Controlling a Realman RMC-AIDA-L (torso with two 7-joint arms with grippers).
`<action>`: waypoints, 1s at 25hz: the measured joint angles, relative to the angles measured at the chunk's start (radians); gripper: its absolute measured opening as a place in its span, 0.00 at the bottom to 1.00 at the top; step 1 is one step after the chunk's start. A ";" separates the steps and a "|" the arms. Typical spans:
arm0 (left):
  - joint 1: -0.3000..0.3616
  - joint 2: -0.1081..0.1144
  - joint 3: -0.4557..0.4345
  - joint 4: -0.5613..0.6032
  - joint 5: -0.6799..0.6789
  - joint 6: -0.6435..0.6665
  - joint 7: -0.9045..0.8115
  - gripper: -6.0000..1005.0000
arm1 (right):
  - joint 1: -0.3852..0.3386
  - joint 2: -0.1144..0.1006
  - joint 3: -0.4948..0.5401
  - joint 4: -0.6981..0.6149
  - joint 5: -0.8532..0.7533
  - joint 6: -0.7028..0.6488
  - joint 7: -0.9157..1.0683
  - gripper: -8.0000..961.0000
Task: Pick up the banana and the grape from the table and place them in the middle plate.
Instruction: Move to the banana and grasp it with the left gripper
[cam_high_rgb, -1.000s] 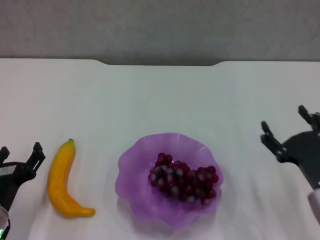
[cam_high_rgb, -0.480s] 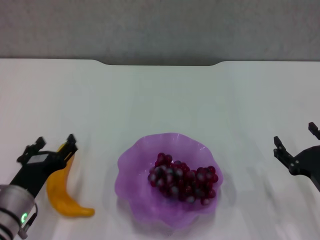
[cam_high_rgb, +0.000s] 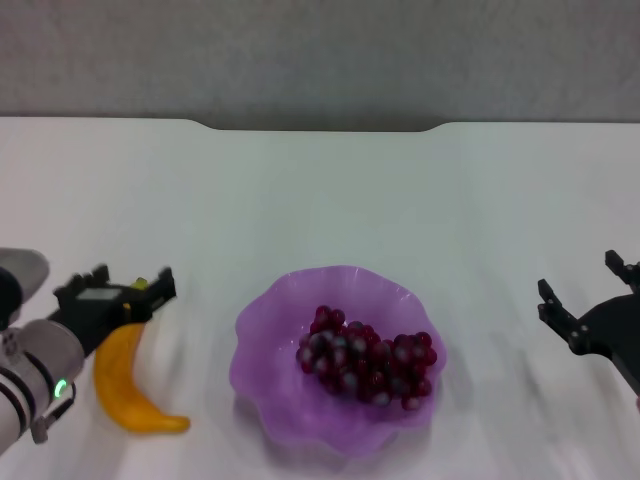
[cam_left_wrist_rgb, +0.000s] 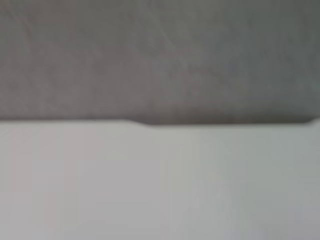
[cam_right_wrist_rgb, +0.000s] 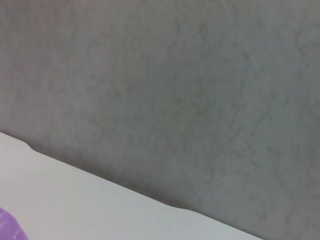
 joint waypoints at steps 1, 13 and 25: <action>-0.003 -0.002 -0.004 -0.016 -0.018 -0.049 0.021 0.88 | 0.000 0.000 0.000 0.000 0.000 0.000 0.000 0.93; -0.105 -0.005 -0.067 0.147 -0.048 -0.135 -0.009 0.89 | 0.021 0.000 -0.013 -0.009 0.001 0.001 0.002 0.93; -0.038 -0.006 -0.058 0.137 -0.047 -0.048 -0.012 0.89 | 0.020 0.000 -0.013 -0.002 0.004 -0.003 0.002 0.93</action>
